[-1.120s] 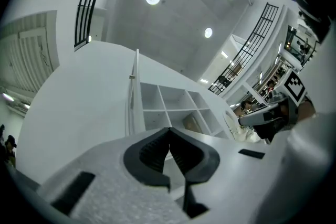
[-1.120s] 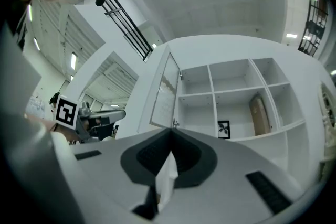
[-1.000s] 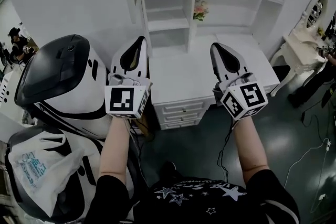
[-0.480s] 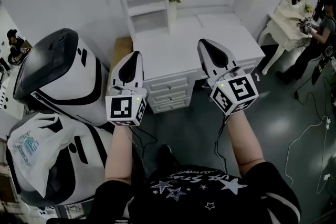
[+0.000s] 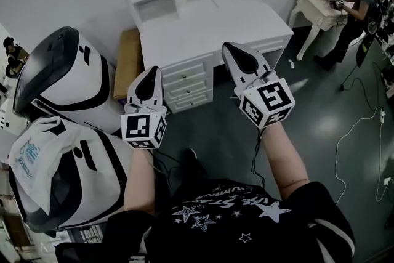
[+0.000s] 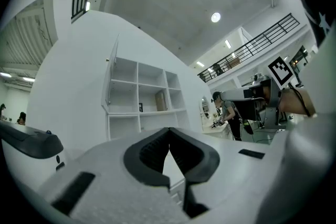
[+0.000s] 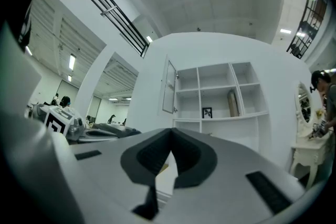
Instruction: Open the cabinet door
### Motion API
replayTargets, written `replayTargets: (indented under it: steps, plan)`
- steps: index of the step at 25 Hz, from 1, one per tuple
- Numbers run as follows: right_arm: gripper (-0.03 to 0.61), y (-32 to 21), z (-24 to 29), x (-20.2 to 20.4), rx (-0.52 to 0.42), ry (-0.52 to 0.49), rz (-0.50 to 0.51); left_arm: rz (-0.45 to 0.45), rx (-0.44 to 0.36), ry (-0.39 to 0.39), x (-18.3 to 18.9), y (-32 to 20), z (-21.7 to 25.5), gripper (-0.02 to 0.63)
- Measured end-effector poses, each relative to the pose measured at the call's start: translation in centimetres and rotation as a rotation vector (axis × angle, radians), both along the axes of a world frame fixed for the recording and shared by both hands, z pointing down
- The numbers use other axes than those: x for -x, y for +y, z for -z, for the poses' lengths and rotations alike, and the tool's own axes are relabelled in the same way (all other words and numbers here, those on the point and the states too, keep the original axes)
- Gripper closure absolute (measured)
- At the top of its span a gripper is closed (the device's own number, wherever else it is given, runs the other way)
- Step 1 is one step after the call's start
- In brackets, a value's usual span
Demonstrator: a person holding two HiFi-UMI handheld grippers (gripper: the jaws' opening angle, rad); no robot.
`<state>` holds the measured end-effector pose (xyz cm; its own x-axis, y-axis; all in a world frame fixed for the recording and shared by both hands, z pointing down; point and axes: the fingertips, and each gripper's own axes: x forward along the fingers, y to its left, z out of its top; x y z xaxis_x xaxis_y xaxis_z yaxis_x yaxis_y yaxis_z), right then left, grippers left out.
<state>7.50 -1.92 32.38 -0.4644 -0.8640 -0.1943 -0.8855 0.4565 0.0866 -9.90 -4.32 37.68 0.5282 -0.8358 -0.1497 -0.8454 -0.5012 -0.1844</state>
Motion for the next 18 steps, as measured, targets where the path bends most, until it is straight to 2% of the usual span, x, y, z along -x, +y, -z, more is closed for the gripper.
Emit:
replayTargets:
  steps: [12,18]
  plan:
    - [0.574,5.7,-7.5,-2.8,0.155,-0.026,-0.005,-0.026,0.115,-0.032,-3.7,8.3,-6.3,0.604]
    - [0.574,7.5,-10.6,-2.7,0.207,-0.039,0.007,-0.038,0.149,-0.046,-4.2,10.8,-8.6,0.604]
